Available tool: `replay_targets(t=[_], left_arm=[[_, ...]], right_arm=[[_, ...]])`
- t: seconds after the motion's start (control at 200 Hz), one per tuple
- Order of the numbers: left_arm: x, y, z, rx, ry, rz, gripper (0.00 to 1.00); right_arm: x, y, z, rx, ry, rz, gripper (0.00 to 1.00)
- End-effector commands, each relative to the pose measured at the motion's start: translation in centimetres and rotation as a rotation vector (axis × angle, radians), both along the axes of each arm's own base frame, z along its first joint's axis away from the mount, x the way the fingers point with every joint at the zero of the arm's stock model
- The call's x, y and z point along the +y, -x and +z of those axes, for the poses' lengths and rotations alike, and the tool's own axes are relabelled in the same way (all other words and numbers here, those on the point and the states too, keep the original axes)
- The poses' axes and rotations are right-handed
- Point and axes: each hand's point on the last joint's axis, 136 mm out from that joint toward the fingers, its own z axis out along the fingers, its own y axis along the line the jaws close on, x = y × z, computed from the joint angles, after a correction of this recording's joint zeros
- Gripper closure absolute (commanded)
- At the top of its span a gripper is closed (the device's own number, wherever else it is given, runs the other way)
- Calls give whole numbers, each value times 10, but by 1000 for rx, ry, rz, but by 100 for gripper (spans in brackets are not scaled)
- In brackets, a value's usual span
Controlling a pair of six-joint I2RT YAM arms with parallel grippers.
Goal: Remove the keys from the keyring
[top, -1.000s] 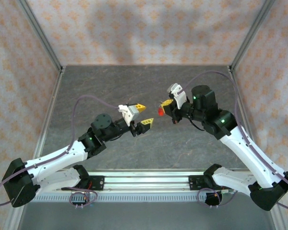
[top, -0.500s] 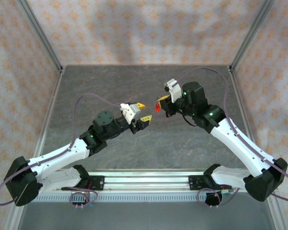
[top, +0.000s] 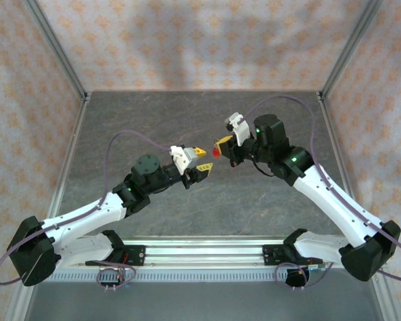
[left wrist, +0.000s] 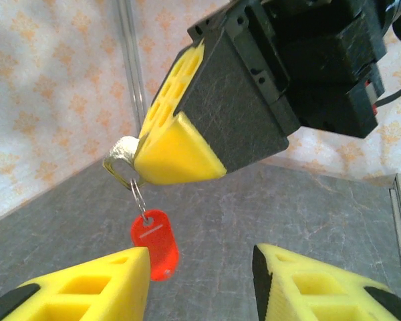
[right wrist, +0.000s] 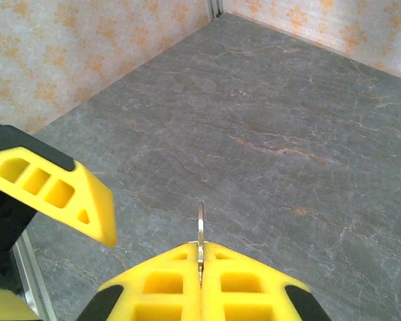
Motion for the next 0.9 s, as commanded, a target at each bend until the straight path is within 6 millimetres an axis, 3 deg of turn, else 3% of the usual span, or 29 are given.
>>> replay_targets(t=[0.0, 0.501, 0.896], left_arm=[[-4, -2, 25, -70, 35, -18, 57], [-12, -10, 32, -80, 48, -21, 63], [-15, -12, 35, -76, 46, -29, 77]], right_arm=[[2, 11, 15, -53, -38, 51, 100], [1, 25, 15, -67, -47, 97, 100], [4, 30, 15, -81, -29, 106, 100]])
